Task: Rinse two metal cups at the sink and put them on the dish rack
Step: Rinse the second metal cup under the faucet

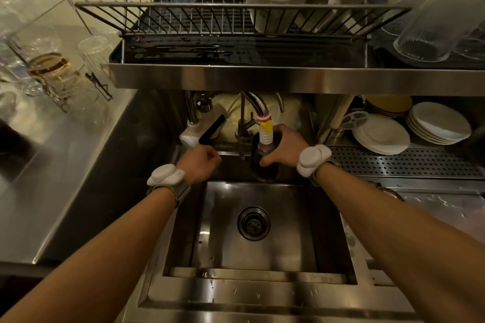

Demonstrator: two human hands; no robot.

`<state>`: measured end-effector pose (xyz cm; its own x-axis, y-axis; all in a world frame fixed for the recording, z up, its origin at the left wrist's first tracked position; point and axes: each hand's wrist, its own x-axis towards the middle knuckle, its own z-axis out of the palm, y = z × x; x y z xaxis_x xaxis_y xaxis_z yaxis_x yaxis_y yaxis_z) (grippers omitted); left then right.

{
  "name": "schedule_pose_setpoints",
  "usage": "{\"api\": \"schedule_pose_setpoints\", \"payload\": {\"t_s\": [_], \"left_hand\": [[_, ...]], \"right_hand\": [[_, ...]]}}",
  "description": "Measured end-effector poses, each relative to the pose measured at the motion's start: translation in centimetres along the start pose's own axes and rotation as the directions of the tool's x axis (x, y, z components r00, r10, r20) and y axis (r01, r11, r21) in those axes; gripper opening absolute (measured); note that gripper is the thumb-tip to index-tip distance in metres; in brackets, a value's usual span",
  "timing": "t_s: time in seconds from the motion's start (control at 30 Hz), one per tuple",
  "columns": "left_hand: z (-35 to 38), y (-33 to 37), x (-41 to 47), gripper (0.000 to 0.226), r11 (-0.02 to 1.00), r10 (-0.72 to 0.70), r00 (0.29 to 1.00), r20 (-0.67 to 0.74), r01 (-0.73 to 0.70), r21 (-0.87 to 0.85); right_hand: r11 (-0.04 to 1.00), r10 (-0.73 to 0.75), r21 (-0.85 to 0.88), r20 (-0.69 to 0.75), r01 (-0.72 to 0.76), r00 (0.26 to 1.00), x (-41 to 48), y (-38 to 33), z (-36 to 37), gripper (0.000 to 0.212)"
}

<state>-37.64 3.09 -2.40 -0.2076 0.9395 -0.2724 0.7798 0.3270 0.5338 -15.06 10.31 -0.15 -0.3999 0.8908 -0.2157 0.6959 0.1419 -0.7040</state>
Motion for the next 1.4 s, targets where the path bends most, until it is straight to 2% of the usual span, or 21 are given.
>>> {"api": "schedule_pose_setpoints", "payload": {"t_s": [0.03, 0.13, 0.2, 0.27, 0.3, 0.43, 0.57, 0.7, 0.83, 0.97, 1.1, 1.13, 1.23, 1.27, 1.33, 1.4], "left_hand": [[0.1, 0.1, -0.1, 0.017, 1.0, 0.0, 1.0, 0.012, 0.0, 0.002], [0.2, 0.1, -0.1, 0.017, 1.0, -0.001, 1.0, 0.03, 0.001, 0.003], [0.1, 0.1, -0.1, 0.019, 1.0, 0.005, 0.999, 0.034, -0.006, 0.007], [-0.2, 0.2, 0.1, 0.019, 1.0, 0.012, 0.999, 0.035, -0.012, 0.016], [-0.2, 0.2, 0.1, 0.018, 1.0, 0.012, 0.999, 0.035, -0.012, 0.021], [-0.3, 0.1, 0.2, 0.017, 1.0, 0.01, 0.999, 0.04, -0.011, 0.028], [-0.1, 0.1, 0.0, 0.018, 0.999, 0.016, 0.999, 0.044, -0.017, 0.028], [0.2, -0.2, -0.2, 0.018, 0.999, -0.01, 0.998, 0.059, 0.007, 0.046], [0.4, -0.3, -0.1, 0.017, 0.999, -0.014, 0.997, 0.07, 0.011, 0.046], [0.3, 0.2, 0.3, 0.018, 1.0, 0.0, 0.998, 0.065, -0.002, 0.027], [0.2, 0.3, 0.3, 0.019, 0.999, 0.024, 0.997, 0.072, -0.026, 0.03], [0.2, 0.3, 0.2, 0.019, 0.999, 0.018, 0.997, 0.078, -0.021, 0.039], [0.0, -0.1, 0.4, 0.02, 0.998, -0.008, 0.998, 0.057, 0.004, 0.058], [0.0, -0.2, 0.4, 0.02, 0.999, -0.008, 0.999, 0.047, 0.005, 0.053], [-0.1, -0.4, 0.2, 0.02, 0.999, -0.006, 0.999, 0.041, 0.003, 0.054], [0.0, -0.7, 0.1, 0.02, 0.998, -0.013, 0.999, 0.053, 0.009, 0.07]], "right_hand": [[1.0, -0.005, 0.003, 0.006, 0.005, 1.0, 0.0, -0.2, 0.2, 0.084], [0.999, -0.004, -0.039, 0.158, 0.01, 0.987, 0.5, -0.1, -0.2, 0.075], [0.998, 0.015, -0.07, 0.14, -0.006, 0.99, 0.7, 0.0, -0.8, 0.08], [0.999, 0.022, -0.047, 0.032, -0.021, 0.999, 0.8, -0.2, -0.6, 0.088], [0.999, 0.012, -0.03, 0.026, -0.012, 1.0, 0.9, -0.4, -0.4, 0.089], [0.996, 0.011, -0.086, 0.176, 0.004, 0.984, 1.2, -0.2, -0.3, 0.073], [0.999, -0.008, -0.045, 0.044, 0.01, 0.999, 1.1, -0.1, -0.1, 0.081], [0.997, -0.024, -0.062, 0.185, 0.036, 0.983, 1.2, -0.2, -0.8, 0.07], [0.998, -0.025, -0.051, 0.071, 0.029, 0.997, 1.1, -0.2, -0.7, 0.085], [0.994, -0.036, -0.094, 0.228, 0.058, 0.973, 1.0, -0.3, -0.5, 0.07], [0.998, -0.028, -0.054, 0.064, 0.031, 0.998, 0.8, -0.1, -0.2, 0.08], [0.997, -0.046, -0.052, 0.071, 0.05, 0.996, 0.8, -0.4, 0.0, 0.077], [0.992, -0.04, -0.105, 0.214, 0.064, 0.976, 1.1, -0.2, -0.5, 0.067], [0.993, -0.02, -0.11, 0.213, 0.044, 0.977, 1.2, 0.0, -0.9, 0.07], [0.994, 0.011, -0.112, 0.114, 0.001, 0.993, 1.4, 0.5, -1.2, 0.084], [0.997, -0.013, -0.08, 0.062, 0.018, 0.998, 1.1, 0.0, -0.6, 0.086]]}}
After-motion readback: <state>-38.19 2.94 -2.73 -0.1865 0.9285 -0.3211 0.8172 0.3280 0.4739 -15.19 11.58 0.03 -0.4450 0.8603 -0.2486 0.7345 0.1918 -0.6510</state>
